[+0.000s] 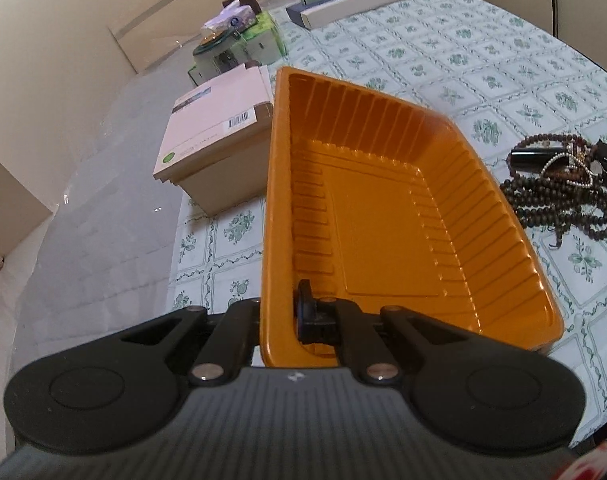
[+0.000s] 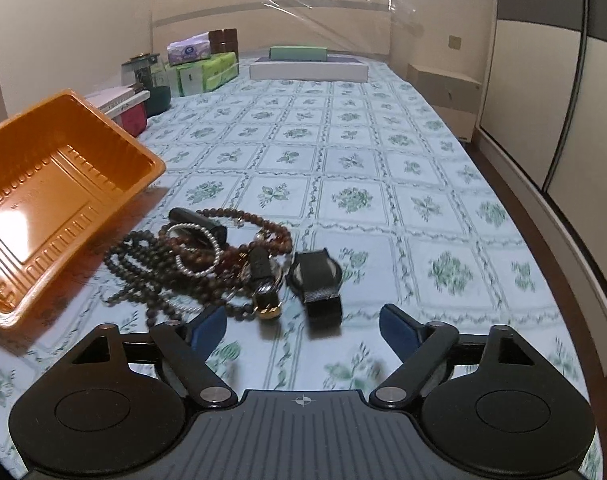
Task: Organize jewelry
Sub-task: 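Grasp the black square-faced watch from the jewelry pile with the right tool, then carry the black watch into the orange tray and open the right tool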
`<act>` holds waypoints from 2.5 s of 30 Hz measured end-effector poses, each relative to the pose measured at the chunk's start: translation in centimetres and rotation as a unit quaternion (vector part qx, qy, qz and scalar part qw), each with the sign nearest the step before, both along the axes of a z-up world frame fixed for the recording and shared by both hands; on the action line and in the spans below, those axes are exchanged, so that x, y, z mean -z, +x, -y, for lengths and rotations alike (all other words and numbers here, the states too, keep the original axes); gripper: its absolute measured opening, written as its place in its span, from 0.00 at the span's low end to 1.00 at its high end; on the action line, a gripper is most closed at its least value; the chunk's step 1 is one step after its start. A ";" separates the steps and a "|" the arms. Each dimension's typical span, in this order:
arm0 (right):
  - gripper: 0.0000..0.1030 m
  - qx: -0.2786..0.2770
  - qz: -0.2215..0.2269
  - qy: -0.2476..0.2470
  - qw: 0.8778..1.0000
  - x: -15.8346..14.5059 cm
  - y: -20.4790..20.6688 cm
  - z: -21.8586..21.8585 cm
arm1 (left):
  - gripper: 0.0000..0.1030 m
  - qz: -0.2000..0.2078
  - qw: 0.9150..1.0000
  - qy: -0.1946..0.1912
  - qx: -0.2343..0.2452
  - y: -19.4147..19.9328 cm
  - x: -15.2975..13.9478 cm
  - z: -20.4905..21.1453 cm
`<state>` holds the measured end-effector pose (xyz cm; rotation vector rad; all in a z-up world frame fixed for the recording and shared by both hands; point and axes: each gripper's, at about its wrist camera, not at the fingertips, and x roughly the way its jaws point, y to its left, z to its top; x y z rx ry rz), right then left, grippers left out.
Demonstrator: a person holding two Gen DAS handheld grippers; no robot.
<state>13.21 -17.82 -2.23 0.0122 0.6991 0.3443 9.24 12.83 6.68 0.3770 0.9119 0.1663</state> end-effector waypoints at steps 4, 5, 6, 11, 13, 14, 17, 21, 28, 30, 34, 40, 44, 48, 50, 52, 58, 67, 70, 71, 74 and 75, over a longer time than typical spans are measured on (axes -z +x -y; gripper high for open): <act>0.60 -0.001 -0.003 -0.005 1.000 0.2 1.0 0.4 | 0.03 -0.017 1.000 0.008 0.004 0.4 0.1 0.0; 0.58 -0.001 -0.003 -0.006 1.000 0.1 1.2 0.6 | 0.03 -0.020 1.000 0.010 0.006 0.6 0.1 0.0; 0.57 -0.003 -0.002 -0.009 1.000 0.1 1.3 0.7 | 0.03 -0.023 1.000 0.010 0.007 0.7 0.2 0.0; 0.52 -0.021 -0.010 -0.040 0.999 0.7 2.3 0.7 | 0.03 -0.027 1.000 0.012 0.008 0.8 0.1 0.2; 0.44 -0.030 -0.014 -0.055 0.998 1.3 2.9 0.5 | 0.02 -0.026 1.000 0.010 0.008 0.8 0.1 0.1; 0.40 -0.035 -0.015 -0.058 0.998 1.5 3.1 0.5 | 0.02 -0.027 1.000 0.011 0.008 0.8 0.1 0.2; 0.34 -0.049 -0.013 -0.065 0.997 1.8 3.5 0.2 | 0.02 -0.029 0.999 0.012 0.009 0.7 0.2 0.3; 0.23 -0.058 -0.013 -0.079 0.995 1.9 3.9 -0.2 | 0.02 -0.031 0.999 0.013 0.011 0.7 0.1 0.4; 0.22 -0.039 0.004 -0.097 0.995 0.4 3.5 -0.1 | 0.02 -0.031 0.999 0.011 0.012 0.7 0.1 0.3; 0.22 -0.037 0.008 -0.101 0.994 -0.2 3.4 -0.1 | 0.02 -0.031 0.999 0.010 0.012 0.7 0.1 0.2; 0.22 -0.038 0.012 -0.110 0.993 -1.6 3.1 -0.3 | 0.02 -0.030 0.999 0.008 0.011 0.6 0.2 0.2; 0.22 -0.046 0.039 -0.113 0.992 -3.8 2.0 -1.0 | 0.02 -0.029 0.999 0.007 0.011 0.6 0.2 0.2; 0.22 -0.065 0.056 -0.085 0.993 -6.0 1.4 -2.0 | 0.02 -0.029 0.999 0.007 0.012 0.6 0.2 0.2; 0.22 -0.103 0.058 -0.049 0.992 -7.7 1.1 -4.2 | 0.02 -0.030 0.999 0.007 0.012 0.7 0.2 0.2; 0.22 -0.123 0.055 -0.026 0.990 -8.3 1.2 -5.7 | 0.02 -0.030 0.999 0.007 0.012 0.7 0.2 0.2; 0.22 -0.147 0.053 -0.011 0.988 -8.8 1.2 -7.6 | 0.02 -0.030 0.999 0.007 0.012 0.7 0.2 0.2; 0.22 -0.219 0.031 0.032 0.975 -8.6 1.1 -13.0 | 0.02 -0.029 0.999 0.009 0.016 0.7 0.3 0.2; 0.22 -0.260 0.003 0.020 0.965 -5.4 0.4 -18.2 | 0.02 -0.027 0.999 0.011 0.023 0.6 0.3 0.2; 0.22 -0.268 -0.006 0.023 0.963 -4.8 0.0 -18.6 | 0.02 -0.026 0.999 0.010 0.024 0.6 0.3 0.2; 0.22 -0.272 -0.007 0.029 0.962 -4.7 -0.2 -18.7 | 0.02 -0.026 0.999 0.009 0.024 0.6 0.3 0.1; 0.34 -0.277 -0.005 0.060 0.959 -4.8 -0.5 -18.0 | 0.02 -0.026 0.999 0.008 0.024 0.7 0.4 -0.1; 0.52 -0.273 -0.001 0.061 0.960 -5.0 -0.7 -17.7 | 0.02 -0.026 0.999 0.007 0.024 0.6 0.4 -0.1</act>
